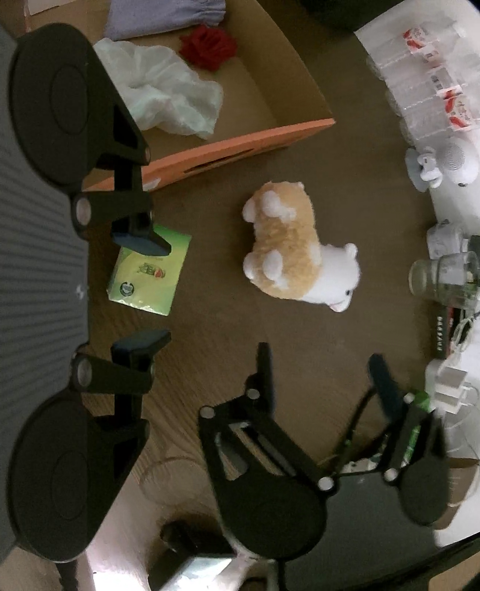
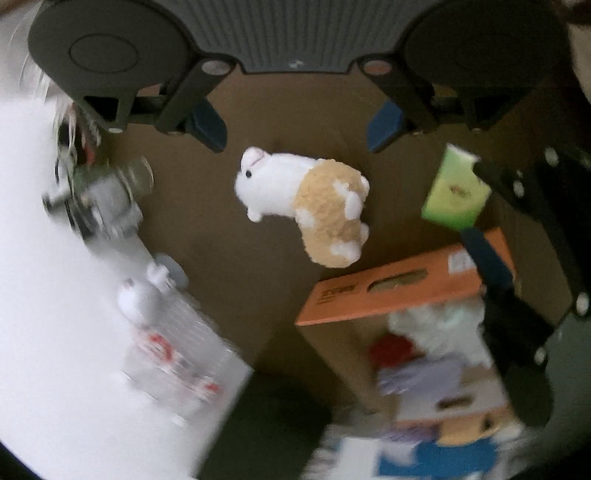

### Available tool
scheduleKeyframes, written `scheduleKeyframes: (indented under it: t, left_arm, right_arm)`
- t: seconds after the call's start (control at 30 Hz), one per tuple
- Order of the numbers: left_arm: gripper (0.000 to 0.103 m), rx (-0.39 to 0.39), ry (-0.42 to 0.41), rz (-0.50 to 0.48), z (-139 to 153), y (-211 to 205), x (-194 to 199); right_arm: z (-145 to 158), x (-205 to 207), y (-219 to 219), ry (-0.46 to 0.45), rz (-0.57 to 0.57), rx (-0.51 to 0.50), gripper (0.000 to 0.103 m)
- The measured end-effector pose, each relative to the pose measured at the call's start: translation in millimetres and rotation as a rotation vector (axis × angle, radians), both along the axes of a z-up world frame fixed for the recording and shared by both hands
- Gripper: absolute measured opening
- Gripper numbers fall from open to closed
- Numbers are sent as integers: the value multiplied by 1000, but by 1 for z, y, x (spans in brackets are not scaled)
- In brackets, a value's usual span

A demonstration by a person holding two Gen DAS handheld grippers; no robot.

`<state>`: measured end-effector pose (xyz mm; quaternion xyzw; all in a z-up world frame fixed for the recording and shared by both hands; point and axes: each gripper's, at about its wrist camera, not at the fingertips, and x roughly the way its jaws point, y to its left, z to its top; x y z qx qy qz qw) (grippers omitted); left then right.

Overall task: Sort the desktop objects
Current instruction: 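Move both tools toward the plush alpaca and green tissue pack, then grasp the green tissue pack with the left tool while the right tool grasps the plush alpaca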

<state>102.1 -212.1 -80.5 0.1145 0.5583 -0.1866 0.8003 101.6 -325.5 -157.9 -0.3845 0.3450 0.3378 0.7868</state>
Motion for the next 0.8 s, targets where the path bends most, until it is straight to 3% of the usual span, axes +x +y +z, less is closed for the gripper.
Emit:
scheduleKeyframes:
  t: [0.37, 0.8]
  left_arm:
    - [45, 79, 30, 12, -17, -8, 8]
    - [45, 134, 13, -21, -28, -14, 15]
  right_arm:
    - [-30, 11, 18, -100, 401, -236, 82]
    - [-59, 17, 30, -185, 611, -350, 81]
